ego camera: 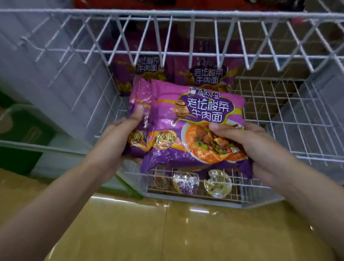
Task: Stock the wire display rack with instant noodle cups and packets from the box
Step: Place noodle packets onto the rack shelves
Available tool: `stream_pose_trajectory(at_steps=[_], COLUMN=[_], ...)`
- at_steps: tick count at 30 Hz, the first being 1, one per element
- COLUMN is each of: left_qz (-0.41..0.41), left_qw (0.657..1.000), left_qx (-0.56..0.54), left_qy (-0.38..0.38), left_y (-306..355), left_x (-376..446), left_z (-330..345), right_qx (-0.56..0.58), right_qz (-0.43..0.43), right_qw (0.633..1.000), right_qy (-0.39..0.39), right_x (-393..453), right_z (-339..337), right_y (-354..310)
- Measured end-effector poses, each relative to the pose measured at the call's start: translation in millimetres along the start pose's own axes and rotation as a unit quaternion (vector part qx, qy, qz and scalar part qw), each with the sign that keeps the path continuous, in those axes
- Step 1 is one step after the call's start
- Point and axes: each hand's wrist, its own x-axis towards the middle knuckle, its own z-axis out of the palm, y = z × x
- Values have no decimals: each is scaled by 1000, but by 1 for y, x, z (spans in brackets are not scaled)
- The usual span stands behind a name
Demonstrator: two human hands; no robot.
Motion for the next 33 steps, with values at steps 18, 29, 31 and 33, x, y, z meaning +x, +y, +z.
stream_pose_trajectory(at_steps=[18,29,31,33], left_qz=[117,100,120,143], left_qw=[976,849,824,783], left_qx=[147,449,492,553], left_qy=[109,260,255,247], left_y=[24,1,-6,-12], left_x=[104,95,86,79], left_z=[-38,-17,-10,-3], right_qx=[17,-229,-264,-266], right_qz=[-125,-164,-136,-114], right_qw=[989,926,919,923], right_qy=[79,250,261,254], right_x=[90,110,110,109], right_z=[-4,-13,-18,-23], right_y=[-14,7,12,17])
